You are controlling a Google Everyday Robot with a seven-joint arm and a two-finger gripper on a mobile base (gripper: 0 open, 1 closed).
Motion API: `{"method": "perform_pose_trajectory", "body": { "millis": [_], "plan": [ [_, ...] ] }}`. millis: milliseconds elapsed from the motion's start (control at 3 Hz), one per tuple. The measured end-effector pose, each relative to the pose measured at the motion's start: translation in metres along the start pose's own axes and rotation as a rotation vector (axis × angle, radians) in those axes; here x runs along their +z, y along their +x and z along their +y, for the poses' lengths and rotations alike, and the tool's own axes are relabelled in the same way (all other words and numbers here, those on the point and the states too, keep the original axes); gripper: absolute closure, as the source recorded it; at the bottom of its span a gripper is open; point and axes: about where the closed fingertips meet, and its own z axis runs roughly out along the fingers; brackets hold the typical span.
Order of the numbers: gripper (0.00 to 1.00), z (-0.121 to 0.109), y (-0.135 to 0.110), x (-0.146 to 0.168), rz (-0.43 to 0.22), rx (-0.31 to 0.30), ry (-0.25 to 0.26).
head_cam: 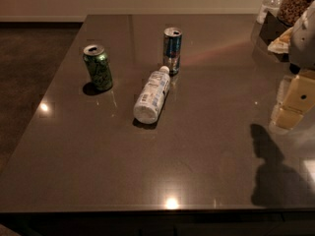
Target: Place blue plastic bottle upright
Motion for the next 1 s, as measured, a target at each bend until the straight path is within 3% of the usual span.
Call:
{"method": "perform_pose_trajectory", "body": {
  "millis": [667,1000],
  "plan": [
    [0.0,-0.005,-0.008,0.002,0.003,0.034,0.005],
    [0.0,-0.025,-0.036,0.011,0.002,0.145,0.024]
  ]
}}
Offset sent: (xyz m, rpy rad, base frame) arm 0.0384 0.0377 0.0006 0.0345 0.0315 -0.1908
